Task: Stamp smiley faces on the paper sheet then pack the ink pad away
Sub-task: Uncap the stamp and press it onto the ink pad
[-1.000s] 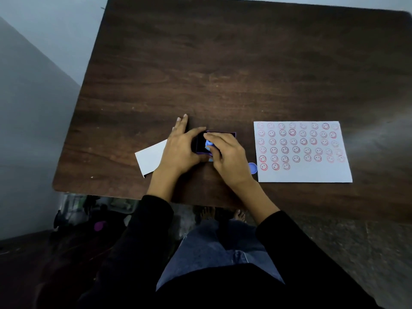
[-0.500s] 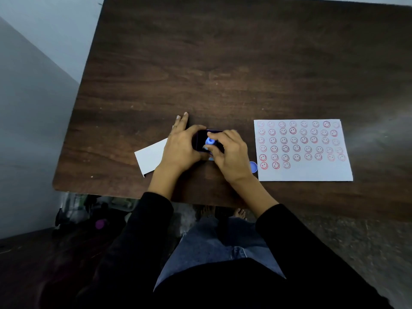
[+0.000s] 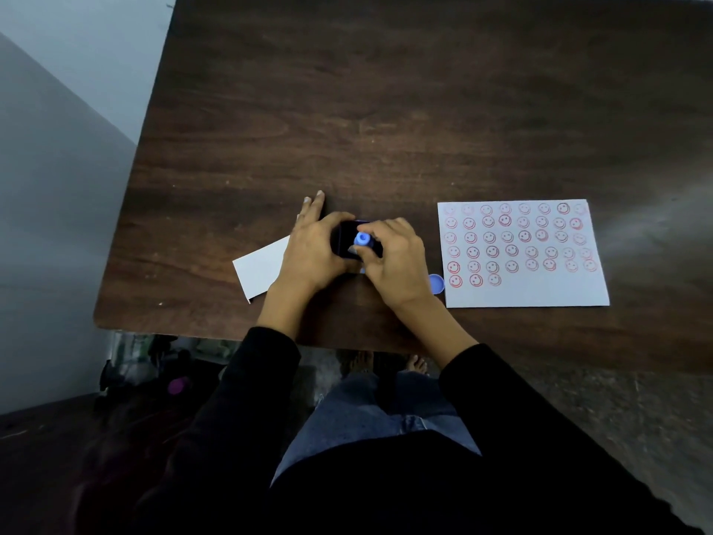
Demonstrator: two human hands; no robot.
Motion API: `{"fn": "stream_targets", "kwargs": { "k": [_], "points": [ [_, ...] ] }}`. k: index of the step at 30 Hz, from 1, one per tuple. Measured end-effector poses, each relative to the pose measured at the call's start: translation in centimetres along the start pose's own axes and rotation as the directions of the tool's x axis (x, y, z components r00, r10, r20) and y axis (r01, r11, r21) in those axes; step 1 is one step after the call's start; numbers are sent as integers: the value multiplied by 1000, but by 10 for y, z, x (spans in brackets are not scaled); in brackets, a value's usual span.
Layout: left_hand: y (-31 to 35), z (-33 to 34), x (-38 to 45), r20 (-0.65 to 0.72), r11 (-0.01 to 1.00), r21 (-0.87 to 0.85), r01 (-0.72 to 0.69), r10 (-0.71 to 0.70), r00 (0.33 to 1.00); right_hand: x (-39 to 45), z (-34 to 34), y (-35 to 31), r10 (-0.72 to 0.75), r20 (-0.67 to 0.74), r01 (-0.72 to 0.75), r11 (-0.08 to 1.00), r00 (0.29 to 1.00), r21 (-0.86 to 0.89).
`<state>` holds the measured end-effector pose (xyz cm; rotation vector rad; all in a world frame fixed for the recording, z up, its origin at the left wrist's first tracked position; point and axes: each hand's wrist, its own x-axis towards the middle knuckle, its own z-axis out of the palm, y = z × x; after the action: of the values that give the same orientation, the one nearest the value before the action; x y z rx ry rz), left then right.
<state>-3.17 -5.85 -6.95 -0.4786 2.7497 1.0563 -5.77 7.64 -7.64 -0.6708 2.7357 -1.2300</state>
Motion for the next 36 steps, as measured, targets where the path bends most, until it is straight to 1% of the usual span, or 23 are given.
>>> {"fn": "stream_targets", "kwargs": {
  "k": [5,11,19,22,23,24,25,26,27,28,30,31,34,36],
  "points": [
    [0,0,-1,0,1000,-6,-1,1,1000,-2,3,-1,24,25,-23,1000,999,-20],
    [-3,2,1,-13,1000,-17,-7,7,1000,-1,0,-5,27,5,-27,999,1000,-44],
    [-4,3,0,-12,1000,-12,-14,14,1000,-4,2,-8,87,-12,-87,996,996,5],
    [-3,2,-2,-19,999,51,-8,9,1000,-2,0,-11,114,21,-114,993,993,12],
    [-1,3,-3,-30,997,77,5,-3,1000,-2,-3,-11,138,10,-138,990,990,36],
    [2,3,-4,-49,995,94,20,-15,999,-2,-8,-10,191,-35,-186,976,981,117],
    [6,5,-8,-74,995,95,30,-23,997,-2,-15,-10,276,-97,-245,937,956,249],
    [11,8,-12,-102,996,82,18,-9,995,-3,-25,-6,370,-159,-287,876,915,387],
    [17,13,-18,-133,998,61,-22,30,991,-4,-35,1,452,-207,-306,813,868,495],
    [24,20,-25,-163,996,40,-81,86,983,-7,-46,10,510,-247,-308,769,824,561],
    [41,39,-37,-205,981,21,-194,194,959,-16,-67,30,574,-311,-297,728,758,618],
    [50,50,-41,-203,971,28,-237,237,950,-22,-75,40,598,-340,-294,716,726,633],
    [69,78,-47,-133,946,94,-309,319,938,-43,-88,65,661,-411,-298,692,628,657],
    [72,89,-48,-89,933,147,-330,345,935,-53,-88,74,678,-426,-302,684,600,664]
  ]
}}
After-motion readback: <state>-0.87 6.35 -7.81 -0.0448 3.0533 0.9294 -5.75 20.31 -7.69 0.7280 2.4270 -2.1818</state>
